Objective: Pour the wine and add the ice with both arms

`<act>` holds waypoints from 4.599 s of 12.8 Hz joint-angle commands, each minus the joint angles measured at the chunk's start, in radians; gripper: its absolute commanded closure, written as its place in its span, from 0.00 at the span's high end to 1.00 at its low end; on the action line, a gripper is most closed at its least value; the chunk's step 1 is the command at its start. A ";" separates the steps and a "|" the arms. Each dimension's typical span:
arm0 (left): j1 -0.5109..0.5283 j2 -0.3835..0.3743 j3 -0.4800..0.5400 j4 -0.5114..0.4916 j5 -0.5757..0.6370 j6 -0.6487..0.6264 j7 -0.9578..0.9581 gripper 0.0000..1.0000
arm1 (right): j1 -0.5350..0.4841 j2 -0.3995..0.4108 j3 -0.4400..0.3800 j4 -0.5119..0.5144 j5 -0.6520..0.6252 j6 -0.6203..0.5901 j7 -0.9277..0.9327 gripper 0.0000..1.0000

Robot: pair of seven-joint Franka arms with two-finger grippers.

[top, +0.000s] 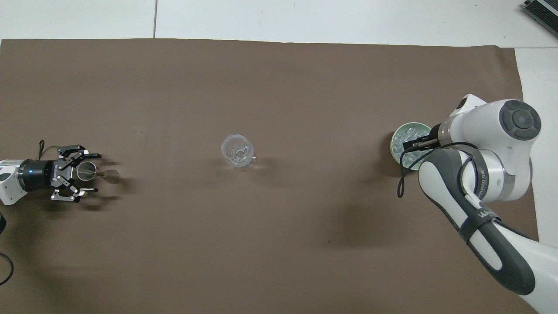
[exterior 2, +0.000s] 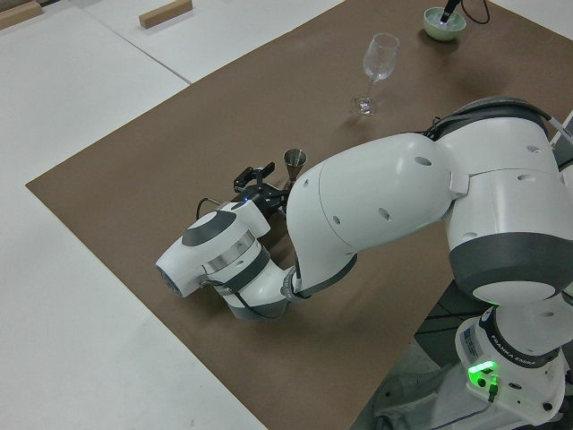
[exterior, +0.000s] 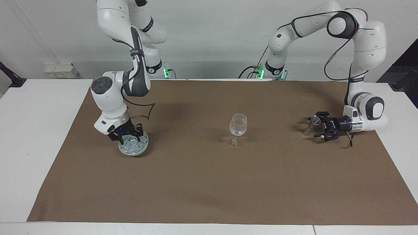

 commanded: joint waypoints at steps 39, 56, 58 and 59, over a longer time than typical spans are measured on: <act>-0.651 -0.735 0.007 0.320 0.995 0.022 -2.390 1.00 | 0.013 0.010 0.004 0.054 -0.026 -0.090 0.029 0.13; -0.880 -0.722 0.280 0.293 0.980 0.054 -2.399 1.00 | 0.042 -0.103 0.187 0.437 -0.006 -0.562 0.405 0.00; -0.859 -0.718 0.280 0.297 0.975 0.057 -2.394 1.00 | 0.042 -0.102 0.241 0.444 -0.009 -0.564 0.492 0.00; -0.848 -0.716 0.281 0.300 0.946 0.053 -2.397 1.00 | 0.042 -0.102 0.272 0.444 -0.008 -0.564 0.527 0.00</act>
